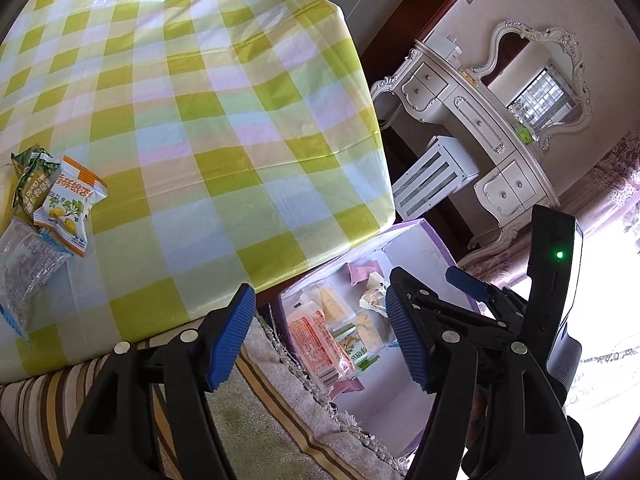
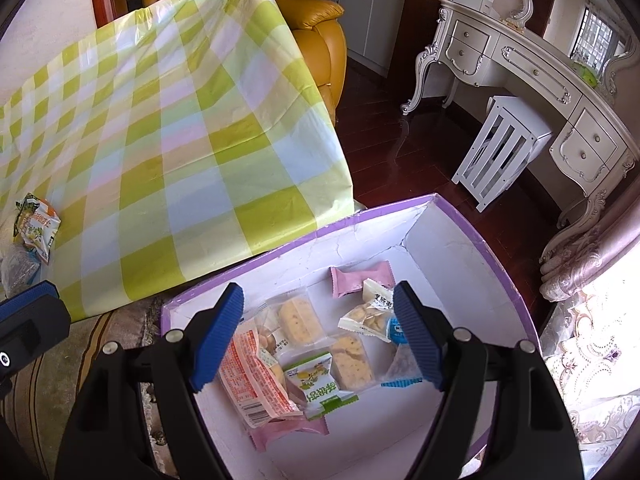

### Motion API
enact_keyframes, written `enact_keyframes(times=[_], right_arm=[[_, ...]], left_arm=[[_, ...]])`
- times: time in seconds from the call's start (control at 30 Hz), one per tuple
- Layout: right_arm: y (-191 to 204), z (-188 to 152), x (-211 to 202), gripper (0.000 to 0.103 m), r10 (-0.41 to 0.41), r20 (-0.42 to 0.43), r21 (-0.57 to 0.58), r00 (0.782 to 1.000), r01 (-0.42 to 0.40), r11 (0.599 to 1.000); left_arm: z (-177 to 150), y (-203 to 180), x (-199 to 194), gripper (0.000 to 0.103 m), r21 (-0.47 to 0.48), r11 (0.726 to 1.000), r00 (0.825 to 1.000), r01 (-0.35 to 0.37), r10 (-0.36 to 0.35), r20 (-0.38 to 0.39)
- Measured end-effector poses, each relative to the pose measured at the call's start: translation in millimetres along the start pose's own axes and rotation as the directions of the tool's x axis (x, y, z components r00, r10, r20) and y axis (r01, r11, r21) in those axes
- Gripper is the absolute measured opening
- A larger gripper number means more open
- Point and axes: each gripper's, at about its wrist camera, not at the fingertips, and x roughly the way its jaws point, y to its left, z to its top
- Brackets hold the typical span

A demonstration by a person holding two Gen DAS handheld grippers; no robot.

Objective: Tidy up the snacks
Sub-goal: 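Carry both packs over the white box and open both grippers to drop them, then move both tools back over the remaining snacks on the table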

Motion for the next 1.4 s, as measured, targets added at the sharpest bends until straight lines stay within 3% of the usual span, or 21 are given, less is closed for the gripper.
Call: enact_keyframes(times=[0.43,0.73,1.13,1.4], right_arm=[[39.9,4.3,-10.0,0.077,0.103,0.004,-0.043,0.995,-0.103,0.994],[84.4,5.0,-16.5,0.078,0.166,-0.015,-0.122,0.986,-0.167,0.979],[139.9,7.4,-18.4,0.08,0.206,-0.028,-0.246,0.978,-0.207,0.947],[177.4,10.6,-13.1,0.081,0.21,-0.045,-0.352,0.977,-0.212,0.912]], left_arm=[[2.2,42.5,-35.0,0.066,-0.069,0.995,0.993,-0.071,0.076,0.087],[-2.6,89.3,-65.8,0.066,-0.181,0.978,0.983,-0.105,0.13,0.132],[-17.3,160.0,-107.8,0.07,-0.363,0.921,0.961,-0.139,0.214,0.176],[-21.4,191.4,-115.4,0.073,-0.445,0.885,0.959,-0.136,0.23,0.165]])
